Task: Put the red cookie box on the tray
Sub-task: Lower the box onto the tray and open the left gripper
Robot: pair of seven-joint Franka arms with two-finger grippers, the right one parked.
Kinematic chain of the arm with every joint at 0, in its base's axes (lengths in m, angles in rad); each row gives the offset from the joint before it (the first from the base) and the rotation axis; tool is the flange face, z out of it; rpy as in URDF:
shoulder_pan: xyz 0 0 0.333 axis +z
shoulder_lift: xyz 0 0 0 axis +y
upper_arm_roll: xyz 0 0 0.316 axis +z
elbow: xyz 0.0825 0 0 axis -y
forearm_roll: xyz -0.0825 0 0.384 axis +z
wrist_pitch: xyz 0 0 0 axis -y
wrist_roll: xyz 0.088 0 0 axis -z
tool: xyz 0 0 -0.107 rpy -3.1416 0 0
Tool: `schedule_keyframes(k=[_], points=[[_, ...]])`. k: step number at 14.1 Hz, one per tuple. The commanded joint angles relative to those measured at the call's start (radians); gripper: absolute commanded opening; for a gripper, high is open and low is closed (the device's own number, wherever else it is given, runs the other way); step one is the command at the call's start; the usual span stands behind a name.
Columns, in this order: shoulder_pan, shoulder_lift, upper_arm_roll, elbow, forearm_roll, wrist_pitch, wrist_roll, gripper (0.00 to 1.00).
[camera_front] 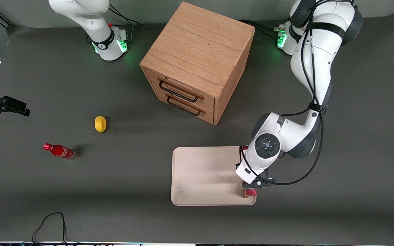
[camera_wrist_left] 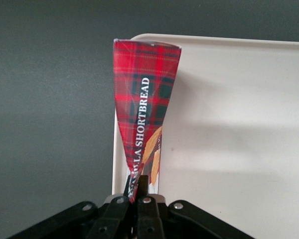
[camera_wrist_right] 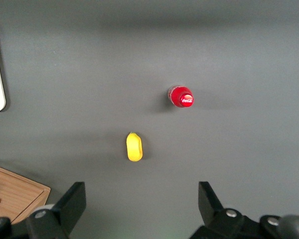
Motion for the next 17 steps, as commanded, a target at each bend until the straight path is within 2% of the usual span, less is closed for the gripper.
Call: schedule_keyframes(k=[1, 4, 5, 6, 7, 12, 17], points=[[-0.013, -0.009, 0.008, -0.006, 0.007, 0.011, -0.025, 0.0], [-0.013, -0.003, 0.008, -0.012, 0.007, 0.038, -0.028, 0.0], [-0.013, -0.003, 0.008, -0.012, 0.007, 0.04, -0.028, 0.2], [-0.013, -0.003, 0.008, -0.012, 0.007, 0.043, -0.028, 0.71], [-0.011, -0.003, 0.008, -0.012, 0.007, 0.043, -0.029, 1.0], [0.001, -0.039, 0.007, -0.001, 0.005, 0.026, -0.06, 1.0], [0.045, -0.257, 0.003, 0.006, -0.002, -0.222, -0.051, 1.0]])
